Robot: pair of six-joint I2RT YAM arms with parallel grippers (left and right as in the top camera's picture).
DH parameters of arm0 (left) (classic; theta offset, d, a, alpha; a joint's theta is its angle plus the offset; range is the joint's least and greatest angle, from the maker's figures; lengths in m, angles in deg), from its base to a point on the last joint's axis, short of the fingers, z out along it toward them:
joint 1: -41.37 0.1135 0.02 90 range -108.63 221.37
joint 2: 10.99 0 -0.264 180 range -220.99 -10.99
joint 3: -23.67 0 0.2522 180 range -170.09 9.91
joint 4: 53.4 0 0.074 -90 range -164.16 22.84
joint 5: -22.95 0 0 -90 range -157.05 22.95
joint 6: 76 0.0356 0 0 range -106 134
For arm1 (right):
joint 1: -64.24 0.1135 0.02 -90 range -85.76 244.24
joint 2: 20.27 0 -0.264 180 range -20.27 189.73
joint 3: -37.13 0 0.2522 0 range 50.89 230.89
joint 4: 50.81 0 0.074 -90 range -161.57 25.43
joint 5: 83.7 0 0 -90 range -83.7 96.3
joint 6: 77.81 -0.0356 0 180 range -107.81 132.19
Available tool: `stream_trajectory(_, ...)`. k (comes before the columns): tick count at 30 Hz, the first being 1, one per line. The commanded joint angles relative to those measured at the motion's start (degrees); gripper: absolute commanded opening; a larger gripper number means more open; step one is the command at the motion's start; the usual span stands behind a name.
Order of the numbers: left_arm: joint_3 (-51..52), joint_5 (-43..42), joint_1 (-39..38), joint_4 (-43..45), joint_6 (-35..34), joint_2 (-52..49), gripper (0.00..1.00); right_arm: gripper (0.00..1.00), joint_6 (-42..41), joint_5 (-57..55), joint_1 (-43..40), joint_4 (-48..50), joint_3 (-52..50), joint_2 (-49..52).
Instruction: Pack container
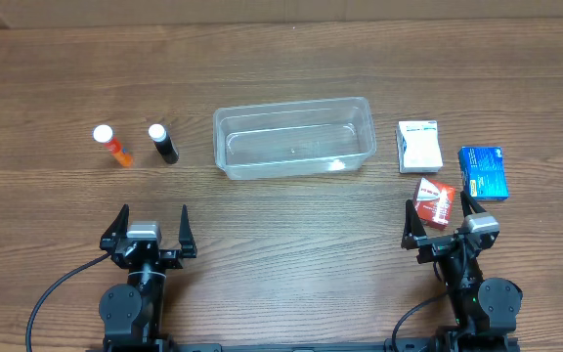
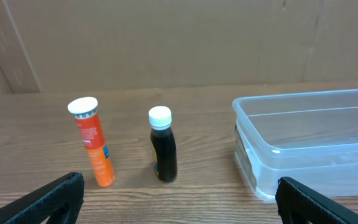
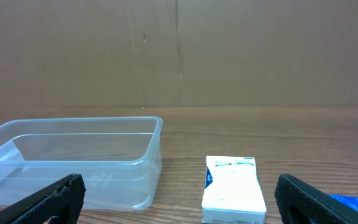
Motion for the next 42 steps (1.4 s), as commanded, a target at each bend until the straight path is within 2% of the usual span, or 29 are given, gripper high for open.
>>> stream_trajectory(1, 0.2, -0.2, 0.24, -0.02, 0.68, 0.44, 1.0, 1.0, 0.22, 0.26, -0.22, 0.31, -0.59, -0.61)
stream_trajectory(24, 0.2, -0.17, 0.24, -0.02, 0.7, 0.44, 1.0, 1.0, 0.15, 0.79, -0.22, 0.39, -0.59, -0.61)
stream_trajectory(27, 0.2, -0.2, 0.24, -0.07, 0.61, 0.44, 1.0, 1.0, -5.11, 0.92, -0.22, 0.33, -0.57, -0.61)
stream_trajectory(32, -0.57, -0.02, 0.24, -1.09, -8.31, 0.44, 1.0, 1.0, -10.6, 0.87, -0.22, -2.16, 0.94, 0.48)
stream_trajectory(35, -6.78, 0.26, 0.24, -6.62, -8.35, -0.52, 1.0, 1.0, -10.56, -2.03, -0.24, -10.73, 7.65, 3.85)
stream_trajectory(38, -14.56, 2.03, 0.24, -9.27, -7.89, -6.51, 1.0, 1.0, -10.54, -3.63, -0.24, -15.67, 15.19, 9.27)
stream_trajectory(42, -29.4, 2.95, 0.24, -14.34, -7.93, -24.48, 1.0, 1.0, -10.54, -3.63, -0.24, -23.37, 27.71, 21.92)
